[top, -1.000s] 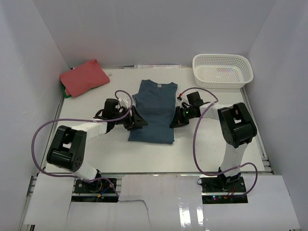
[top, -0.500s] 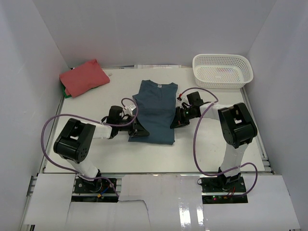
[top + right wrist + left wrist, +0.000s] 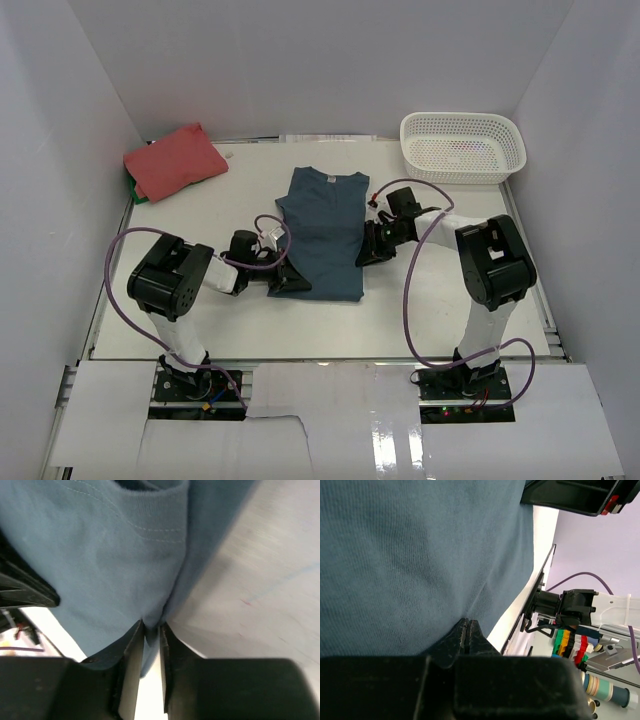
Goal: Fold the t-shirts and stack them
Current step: Fold the folded rectangular tshirt in 1/3 of the way, then grab one side of the 2/3 rectangular tshirt with both arms
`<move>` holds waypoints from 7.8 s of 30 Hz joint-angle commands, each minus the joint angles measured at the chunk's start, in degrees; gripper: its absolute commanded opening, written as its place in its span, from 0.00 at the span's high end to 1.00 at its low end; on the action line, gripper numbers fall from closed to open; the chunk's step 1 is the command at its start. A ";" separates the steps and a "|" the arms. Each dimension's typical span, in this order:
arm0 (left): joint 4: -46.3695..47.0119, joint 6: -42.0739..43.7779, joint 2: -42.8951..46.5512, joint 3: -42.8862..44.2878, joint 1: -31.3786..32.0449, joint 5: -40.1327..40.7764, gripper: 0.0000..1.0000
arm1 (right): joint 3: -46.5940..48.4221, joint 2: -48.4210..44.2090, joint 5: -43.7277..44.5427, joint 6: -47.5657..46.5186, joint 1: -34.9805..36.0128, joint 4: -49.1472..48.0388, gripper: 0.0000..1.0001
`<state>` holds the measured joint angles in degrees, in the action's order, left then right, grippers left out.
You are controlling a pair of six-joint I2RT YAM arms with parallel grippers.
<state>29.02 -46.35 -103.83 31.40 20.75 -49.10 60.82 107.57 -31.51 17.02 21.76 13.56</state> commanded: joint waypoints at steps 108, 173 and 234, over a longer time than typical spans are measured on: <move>-48.00 7.85 29.83 5.52 -5.90 22.03 0.18 | -28.02 -27.24 0.39 17.16 7.33 -9.50 0.08; -40.94 2.05 25.42 -6.88 -7.83 27.30 0.35 | -27.07 -18.36 7.07 20.78 9.97 -20.95 0.92; -51.94 -7.18 37.30 -9.61 1.22 25.02 1.00 | -24.69 -27.50 0.93 13.13 11.55 3.14 0.92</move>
<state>-17.89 -54.13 -67.85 21.37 21.67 -25.52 36.82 82.21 -28.88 29.19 32.82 14.39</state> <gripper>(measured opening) 0.033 0.086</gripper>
